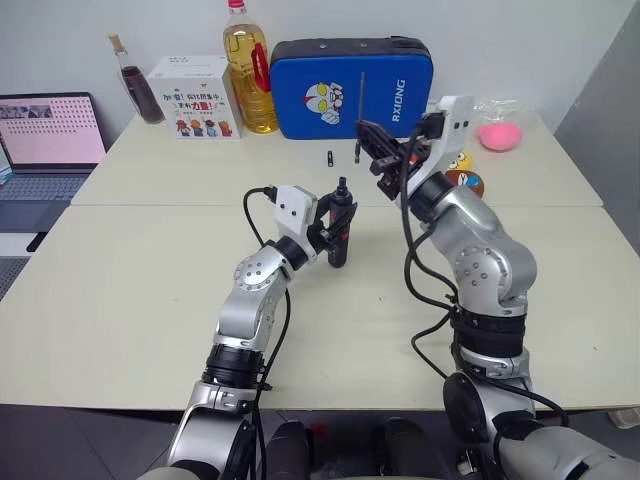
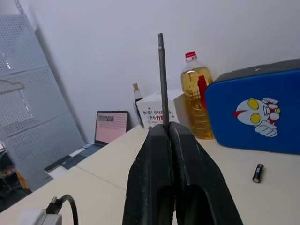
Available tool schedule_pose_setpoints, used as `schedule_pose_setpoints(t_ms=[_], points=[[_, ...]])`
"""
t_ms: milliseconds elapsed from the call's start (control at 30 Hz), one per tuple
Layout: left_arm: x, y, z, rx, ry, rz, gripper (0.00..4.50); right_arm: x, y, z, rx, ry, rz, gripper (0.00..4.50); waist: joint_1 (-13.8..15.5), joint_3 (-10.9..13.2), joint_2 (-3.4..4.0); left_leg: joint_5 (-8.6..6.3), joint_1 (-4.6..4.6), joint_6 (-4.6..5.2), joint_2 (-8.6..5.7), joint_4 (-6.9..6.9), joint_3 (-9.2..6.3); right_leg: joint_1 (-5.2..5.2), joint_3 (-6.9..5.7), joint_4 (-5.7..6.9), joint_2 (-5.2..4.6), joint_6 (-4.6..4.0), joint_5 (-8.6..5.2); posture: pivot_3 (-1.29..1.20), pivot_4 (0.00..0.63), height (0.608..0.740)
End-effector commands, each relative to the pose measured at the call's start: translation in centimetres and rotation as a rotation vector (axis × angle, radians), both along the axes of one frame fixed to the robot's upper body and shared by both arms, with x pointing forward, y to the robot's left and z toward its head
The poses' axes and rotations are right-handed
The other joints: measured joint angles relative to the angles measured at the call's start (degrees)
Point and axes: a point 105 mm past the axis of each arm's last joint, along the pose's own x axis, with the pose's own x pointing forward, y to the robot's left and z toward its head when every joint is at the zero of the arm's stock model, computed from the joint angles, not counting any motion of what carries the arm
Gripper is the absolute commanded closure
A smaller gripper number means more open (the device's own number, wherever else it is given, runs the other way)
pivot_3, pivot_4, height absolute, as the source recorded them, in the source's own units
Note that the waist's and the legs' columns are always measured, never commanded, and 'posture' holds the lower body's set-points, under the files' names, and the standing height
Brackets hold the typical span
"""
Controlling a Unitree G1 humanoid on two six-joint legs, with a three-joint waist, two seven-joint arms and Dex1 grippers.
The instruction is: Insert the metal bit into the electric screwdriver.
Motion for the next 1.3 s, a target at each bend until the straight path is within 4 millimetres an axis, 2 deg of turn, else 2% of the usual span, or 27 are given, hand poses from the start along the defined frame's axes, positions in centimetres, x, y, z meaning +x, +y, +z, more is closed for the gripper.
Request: schedule_pose_setpoints(t_ms=[33, 500, 933, 1300], points=[[0.1, -0.5, 0.5, -0.005, -0.010, 0.011, 2.85, -0.4, 0.5, 1.2, 0.022, -0.063, -0.041, 4.44, 0.0, 0.0, 0.00, 0.00, 0.00, 0.00, 0.00, 0.00, -0.01, 0.00, 0.00, 0.00, 0.00, 0.00, 0.00, 0.00, 0.150, 0.740], [1.4, 0.3, 0.5, -0.013, -0.014, 0.114, 2.85, -0.2, 2.4, 0.6, 0.032, -0.110, -0.111, 4.44, 0.0, 0.0, 0.00, 0.00, 0.00, 0.00, 0.01, 0.00, -0.01, 0.00, 0.00, -0.01, 0.00, 0.00, 0.00, 0.00, 0.150, 0.740], [1.7, 0.4, 0.7, -0.024, -0.030, 0.149, 2.85, 0.2, 2.3, -0.6, 0.042, -0.085, -0.150, 4.44, -0.3, 0.0, 0.00, 0.00, 0.02, 0.00, 0.06, -0.02, 0.00, -0.01, 0.01, 0.00, 0.07, 0.00, 0.00, 0.00, 0.150, 0.740], [1.5, 0.3, 0.5, -0.018, -0.029, 0.142, 2.85, 0.6, 2.9, -0.7, 0.050, -0.079, -0.150, 4.44, -0.4, 0.0, 0.00, 0.00, 0.02, 0.00, 0.07, -0.03, -0.01, -0.01, 0.02, -0.01, 0.07, 0.00, 0.00, 0.00, 0.150, 0.740]])
